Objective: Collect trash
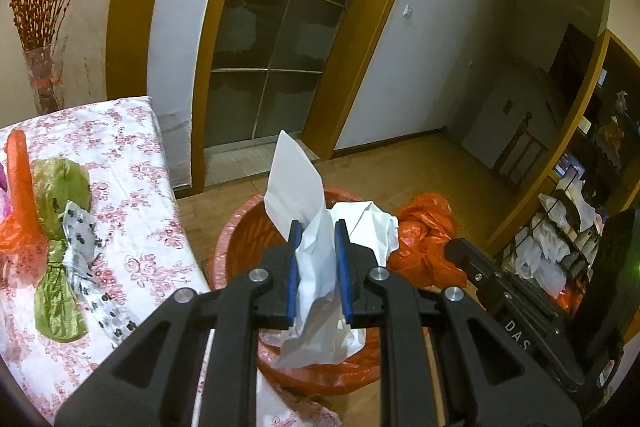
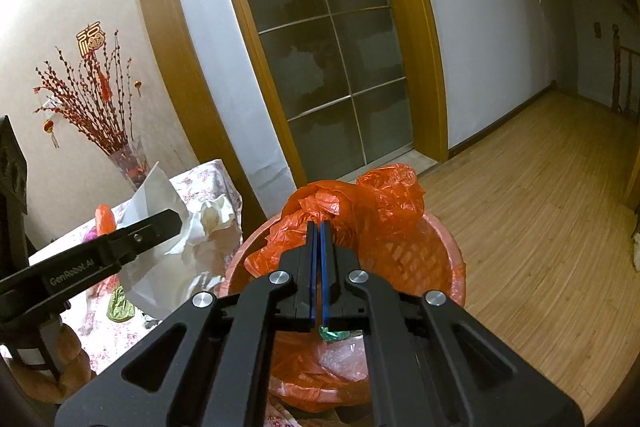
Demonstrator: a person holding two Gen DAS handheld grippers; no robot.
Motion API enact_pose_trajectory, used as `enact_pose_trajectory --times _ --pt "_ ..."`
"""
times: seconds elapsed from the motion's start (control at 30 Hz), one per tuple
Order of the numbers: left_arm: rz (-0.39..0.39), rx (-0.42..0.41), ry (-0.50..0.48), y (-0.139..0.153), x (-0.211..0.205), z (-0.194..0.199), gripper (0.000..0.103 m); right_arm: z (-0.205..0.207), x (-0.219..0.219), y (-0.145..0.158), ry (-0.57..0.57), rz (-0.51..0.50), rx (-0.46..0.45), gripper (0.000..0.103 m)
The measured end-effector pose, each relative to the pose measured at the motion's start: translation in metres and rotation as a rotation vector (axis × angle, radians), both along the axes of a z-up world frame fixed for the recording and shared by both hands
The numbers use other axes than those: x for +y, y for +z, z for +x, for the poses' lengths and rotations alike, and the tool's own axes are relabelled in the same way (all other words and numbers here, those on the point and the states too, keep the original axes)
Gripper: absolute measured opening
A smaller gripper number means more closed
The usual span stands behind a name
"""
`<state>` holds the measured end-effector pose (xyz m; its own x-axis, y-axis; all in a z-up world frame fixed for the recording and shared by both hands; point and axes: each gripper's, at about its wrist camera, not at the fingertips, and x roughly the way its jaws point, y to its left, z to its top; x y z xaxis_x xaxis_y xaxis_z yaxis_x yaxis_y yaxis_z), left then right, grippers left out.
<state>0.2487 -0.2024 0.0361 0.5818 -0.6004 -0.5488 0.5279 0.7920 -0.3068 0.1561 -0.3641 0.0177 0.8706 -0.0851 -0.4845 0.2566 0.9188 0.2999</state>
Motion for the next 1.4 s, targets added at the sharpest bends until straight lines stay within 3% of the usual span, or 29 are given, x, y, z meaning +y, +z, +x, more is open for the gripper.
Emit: enact_pose_trajectory --times 0.23,0.37,0.63,0.77,0.9,1.07,1.4 --pt "-0.009 0.02 -0.008 -0.006 -0.005 0.009 0.02 0.004 -0.004 -0.001 0.002 0.001 -0.006 0.001" --pt "-0.013 0.047 0.021 -0.014 -0.003 0.018 0.037 0.009 -0.012 -0.01 -0.004 0.026 0.011 0.006" --pt "0.042 0.031 0.115 -0.024 0.029 0.017 0.051 -0.004 -0.017 -0.02 -0.066 0.03 0.034 0.055" --pt "0.097 -0.024 0.18 -0.023 0.05 0.005 0.063 -0.006 -0.011 -0.019 -0.081 0.023 0.032 0.065" --pt "0.156 -0.071 0.24 -0.023 0.073 -0.006 0.073 -0.008 0.003 -0.019 -0.092 -0.033 0.025 0.083" --pt "0.198 -0.089 0.31 -0.026 0.105 -0.015 0.078 -0.005 0.022 -0.018 -0.066 -0.082 0.029 0.083" --pt "0.234 -0.055 0.498 -0.045 0.199 -0.023 0.079 0.018 0.08 -0.014 0.08 -0.091 0.055 0.083"
